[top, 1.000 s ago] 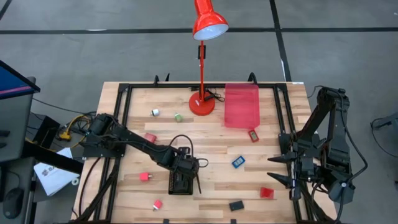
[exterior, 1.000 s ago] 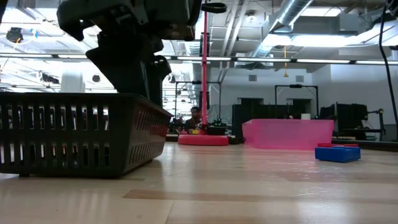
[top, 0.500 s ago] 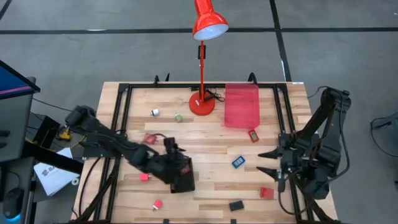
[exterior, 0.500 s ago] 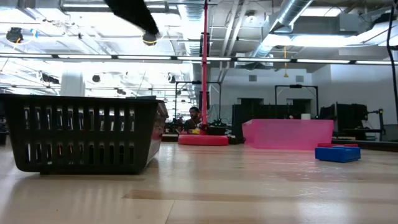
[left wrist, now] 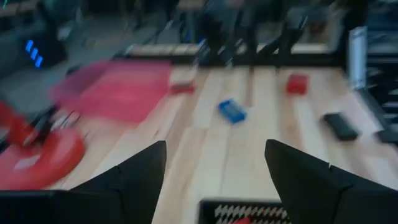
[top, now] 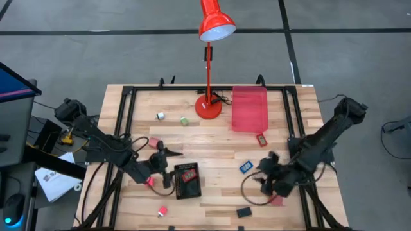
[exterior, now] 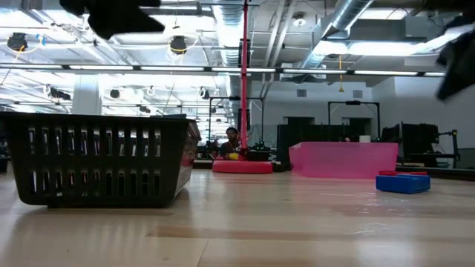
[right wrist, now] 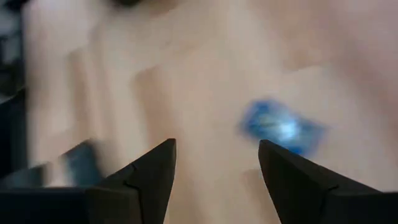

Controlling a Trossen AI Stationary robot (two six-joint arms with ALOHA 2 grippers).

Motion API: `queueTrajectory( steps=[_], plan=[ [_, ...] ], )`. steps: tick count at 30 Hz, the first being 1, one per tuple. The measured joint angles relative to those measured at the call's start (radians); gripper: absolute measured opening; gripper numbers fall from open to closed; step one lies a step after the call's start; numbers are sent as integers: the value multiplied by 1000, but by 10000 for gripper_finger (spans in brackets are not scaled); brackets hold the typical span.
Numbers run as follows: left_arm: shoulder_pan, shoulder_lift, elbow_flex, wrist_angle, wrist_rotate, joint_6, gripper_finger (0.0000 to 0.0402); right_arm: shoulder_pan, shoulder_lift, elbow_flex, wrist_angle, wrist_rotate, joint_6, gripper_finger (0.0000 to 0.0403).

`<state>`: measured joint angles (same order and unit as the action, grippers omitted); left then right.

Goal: Pick & Place Office items

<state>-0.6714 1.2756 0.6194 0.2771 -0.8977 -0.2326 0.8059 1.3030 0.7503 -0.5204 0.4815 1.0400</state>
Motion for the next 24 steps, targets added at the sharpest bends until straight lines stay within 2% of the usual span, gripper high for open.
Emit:
queueTrajectory(
  steps=[4, 7, 9, 14, 19, 24],
  plan=[
    [-23, 48, 6, 203, 2, 199, 269, -51, 139, -7, 242, -251, -124, 223],
    [-25, 55, 29, 232, 0, 257, 269, -64, 228, 65, 222, -339, -188, 223],
    [-25, 55, 37, 228, -2, 268, 269, -57, 282, 124, 190, -356, -231, 223],
    [-41, 57, 55, 240, -1, 279, 269, 14, 418, 311, 97, -342, -384, 223],
    [-67, 57, 77, 240, -1, 299, 269, 91, 560, 494, -176, -203, -443, 223],
    [-96, 77, 100, 239, -1, 323, 269, 125, 678, 619, -229, -95, -442, 224]
  ],
)
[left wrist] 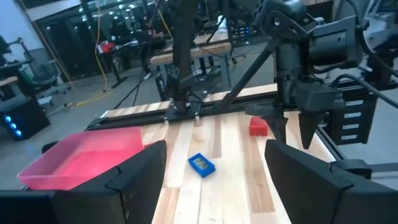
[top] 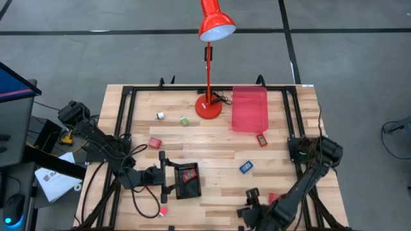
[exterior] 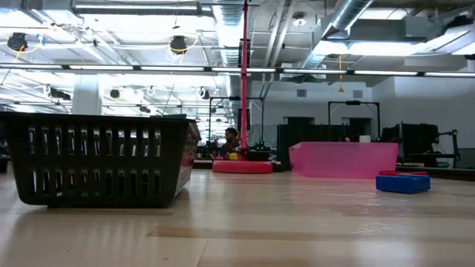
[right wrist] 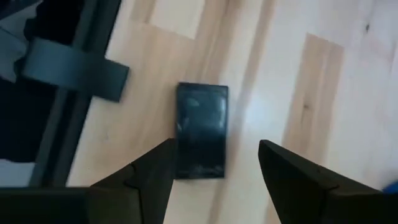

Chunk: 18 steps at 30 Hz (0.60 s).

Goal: Pick & Place Office items

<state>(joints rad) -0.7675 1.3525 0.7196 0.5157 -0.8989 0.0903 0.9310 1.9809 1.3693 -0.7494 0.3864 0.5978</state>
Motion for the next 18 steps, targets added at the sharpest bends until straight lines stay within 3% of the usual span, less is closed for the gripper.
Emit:
queueTrajectory(
  steps=[6, 18],
  plan=[
    [-8, 28, 10, -2, 4, 8, 269, -24, 66, 63, 2, -42, 77, 237],
    [-11, 39, 10, 5, 16, 12, 269, -33, 69, 66, 0, -79, 151, 251]
  ],
)
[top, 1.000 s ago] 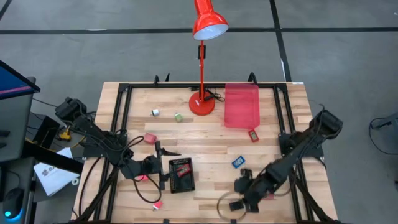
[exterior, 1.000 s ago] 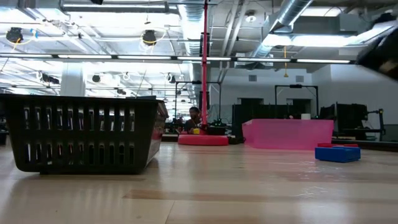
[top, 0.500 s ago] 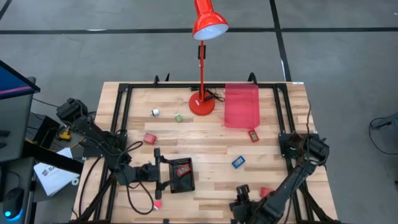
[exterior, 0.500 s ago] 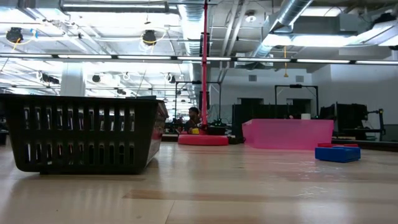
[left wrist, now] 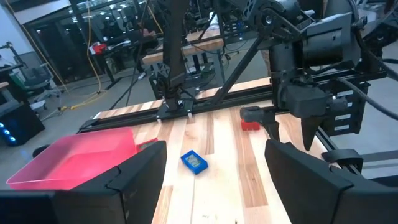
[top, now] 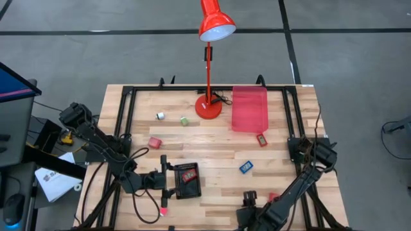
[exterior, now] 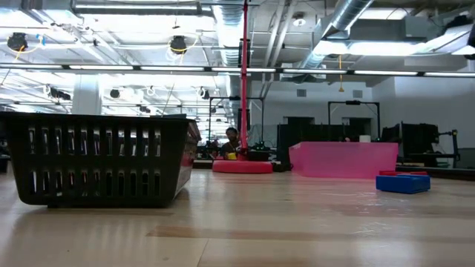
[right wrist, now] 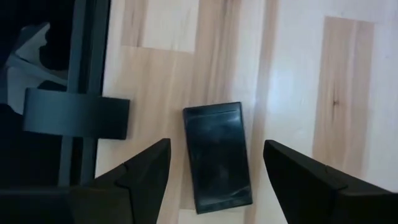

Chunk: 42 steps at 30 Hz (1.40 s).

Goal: Pick & Place Office items

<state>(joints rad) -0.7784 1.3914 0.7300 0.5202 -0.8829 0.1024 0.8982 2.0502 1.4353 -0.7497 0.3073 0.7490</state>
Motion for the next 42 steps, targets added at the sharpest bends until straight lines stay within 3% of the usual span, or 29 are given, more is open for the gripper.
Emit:
queueTrajectory(
  steps=[8, 23, 33, 42],
  plan=[
    [-8, 0, 0, 0, 0, -4, 269, 5, 0, 0, -88, -23, 26, 251],
    [-23, 0, 0, 0, 1, -29, 269, 25, -1, 0, -88, -44, 40, 251],
    [-23, -1, 0, 0, 1, -29, 269, 4, -25, -126, 75, -84, 12, 251],
    [-23, -1, -1, -1, 1, -32, 269, 0, -42, -146, 112, -78, -8, 234]
  ],
)
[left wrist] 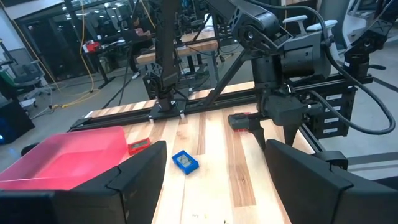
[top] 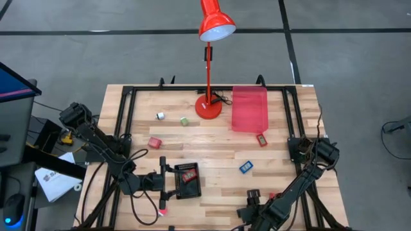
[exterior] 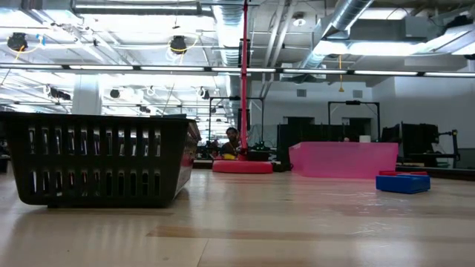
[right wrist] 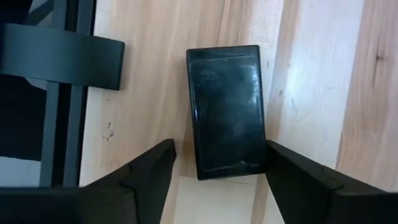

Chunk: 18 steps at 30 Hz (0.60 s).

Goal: Pick & Place Office items

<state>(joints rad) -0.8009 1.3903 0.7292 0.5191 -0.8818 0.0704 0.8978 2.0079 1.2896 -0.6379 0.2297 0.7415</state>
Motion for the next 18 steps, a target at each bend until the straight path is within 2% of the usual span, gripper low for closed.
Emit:
queueTrajectory(
  steps=[8, 13, 18],
  plan=[
    [0, 0, 0, -2, 0, -4, 269, -3, 0, 1, 7, 5, -8, 141],
    [0, 0, 0, -26, 0, -8, 269, -4, 0, 1, 3, 44, -8, 141],
    [0, 1, 0, -38, -33, -8, 269, -7, -26, -2, -13, 161, -15, 141]
  ],
)
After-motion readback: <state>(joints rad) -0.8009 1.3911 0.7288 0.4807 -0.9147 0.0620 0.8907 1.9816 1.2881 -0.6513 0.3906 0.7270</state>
